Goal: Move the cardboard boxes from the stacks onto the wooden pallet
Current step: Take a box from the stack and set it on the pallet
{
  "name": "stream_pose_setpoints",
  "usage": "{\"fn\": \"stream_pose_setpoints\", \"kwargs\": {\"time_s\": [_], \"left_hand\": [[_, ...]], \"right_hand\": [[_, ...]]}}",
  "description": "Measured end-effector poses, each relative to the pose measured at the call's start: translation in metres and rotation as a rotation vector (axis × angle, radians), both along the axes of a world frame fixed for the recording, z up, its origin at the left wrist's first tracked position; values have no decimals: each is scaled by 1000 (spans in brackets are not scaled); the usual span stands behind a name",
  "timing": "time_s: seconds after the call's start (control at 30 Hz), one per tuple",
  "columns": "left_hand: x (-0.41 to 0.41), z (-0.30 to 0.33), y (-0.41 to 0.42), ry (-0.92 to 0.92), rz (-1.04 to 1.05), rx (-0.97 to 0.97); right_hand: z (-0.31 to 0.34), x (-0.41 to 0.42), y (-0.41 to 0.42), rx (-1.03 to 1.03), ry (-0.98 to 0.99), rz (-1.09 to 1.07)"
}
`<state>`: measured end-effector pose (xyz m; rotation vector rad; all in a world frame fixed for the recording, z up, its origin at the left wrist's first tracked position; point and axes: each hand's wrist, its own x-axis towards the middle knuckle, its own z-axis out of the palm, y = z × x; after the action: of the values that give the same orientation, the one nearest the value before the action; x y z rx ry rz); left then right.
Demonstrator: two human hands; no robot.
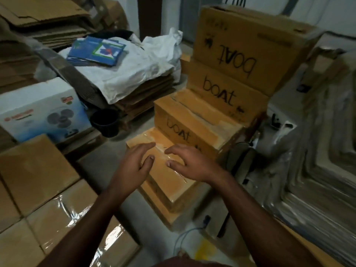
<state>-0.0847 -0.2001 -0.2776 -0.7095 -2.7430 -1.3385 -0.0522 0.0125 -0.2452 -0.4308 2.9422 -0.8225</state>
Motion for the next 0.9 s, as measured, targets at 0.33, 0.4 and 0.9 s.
{"fn": "stream_pose_setpoints", "kwargs": {"time_s": [0.33,0.4,0.9], "left_hand": [[-43,51,142,28,-123,-25],[-54,59,157,58,-167,-24],[-117,140,272,292,-420,65]], "right_hand": [[36,-15,154,-70,165,-237],[41,-14,166,-95,240,-310],[112,-26,242,99,444,-585]]}}
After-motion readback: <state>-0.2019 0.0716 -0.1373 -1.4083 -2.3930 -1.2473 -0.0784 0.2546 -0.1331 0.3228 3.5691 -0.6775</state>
